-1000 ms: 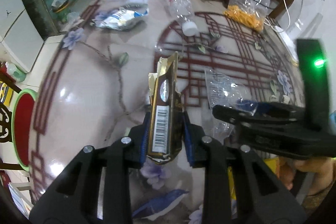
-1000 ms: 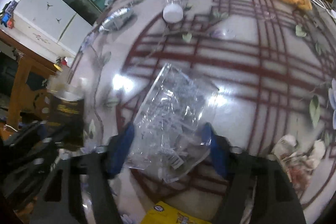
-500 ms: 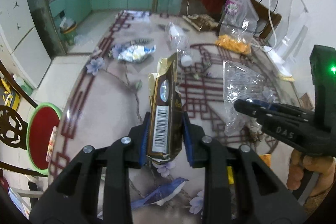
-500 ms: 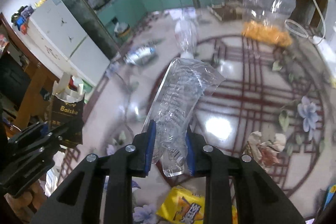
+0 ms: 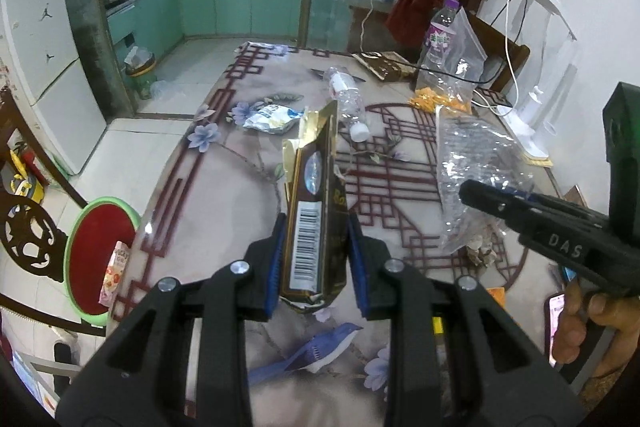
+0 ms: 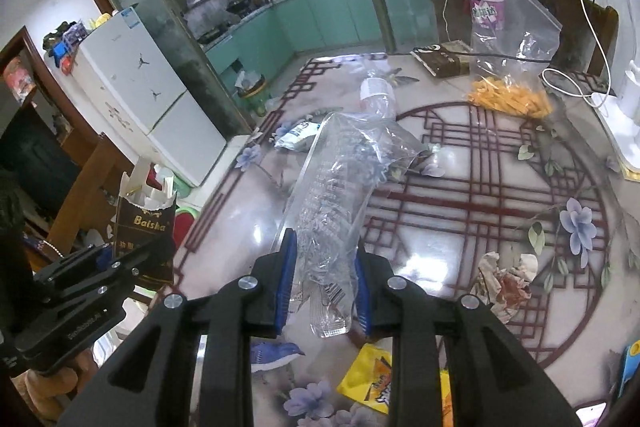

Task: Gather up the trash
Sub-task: 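Carry the crushed bottle and gold package with both tools over the red bucket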

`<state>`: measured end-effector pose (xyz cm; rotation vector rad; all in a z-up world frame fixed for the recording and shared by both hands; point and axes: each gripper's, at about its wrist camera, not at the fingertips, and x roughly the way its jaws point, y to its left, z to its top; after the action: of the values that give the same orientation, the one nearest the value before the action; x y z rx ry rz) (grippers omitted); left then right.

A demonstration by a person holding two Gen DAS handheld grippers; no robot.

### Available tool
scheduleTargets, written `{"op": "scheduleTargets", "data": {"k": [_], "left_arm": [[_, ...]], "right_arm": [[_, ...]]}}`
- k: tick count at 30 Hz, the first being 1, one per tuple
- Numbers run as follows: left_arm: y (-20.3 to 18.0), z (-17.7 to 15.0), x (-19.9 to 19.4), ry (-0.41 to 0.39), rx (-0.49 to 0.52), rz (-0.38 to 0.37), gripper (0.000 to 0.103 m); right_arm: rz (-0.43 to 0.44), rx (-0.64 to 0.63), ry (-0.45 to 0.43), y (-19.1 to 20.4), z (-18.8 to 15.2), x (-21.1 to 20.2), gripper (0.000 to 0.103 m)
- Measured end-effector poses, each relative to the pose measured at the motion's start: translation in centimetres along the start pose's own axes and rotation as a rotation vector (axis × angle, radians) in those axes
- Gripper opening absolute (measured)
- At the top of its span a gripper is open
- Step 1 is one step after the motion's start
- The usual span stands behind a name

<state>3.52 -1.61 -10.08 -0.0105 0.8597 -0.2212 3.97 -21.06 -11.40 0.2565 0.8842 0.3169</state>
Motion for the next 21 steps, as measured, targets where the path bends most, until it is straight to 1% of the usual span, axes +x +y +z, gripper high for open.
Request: {"op": "scheduleTargets", "data": {"k": [9, 15, 21], "left_arm": [[2.3, -1.3, -1.4, -0.007, -0.049, 0.033, 0.028], [4.2, -1.8, -2.2, -0.017, -0.087, 0.053, 0.028], [6.5, -2.2, -2.7, -0.016, -0.113, 0.061, 0.028]], "right_arm": [[0.018, -0.018, -0.005, 1.6, -0.2, 0.1, 0.026], [0.042, -0.055, -0.008, 3.6, 0.0, 0.5, 0.026], [0.059, -0.081, 0.010, 6.0, -0.1, 1.7, 0.026]]}}
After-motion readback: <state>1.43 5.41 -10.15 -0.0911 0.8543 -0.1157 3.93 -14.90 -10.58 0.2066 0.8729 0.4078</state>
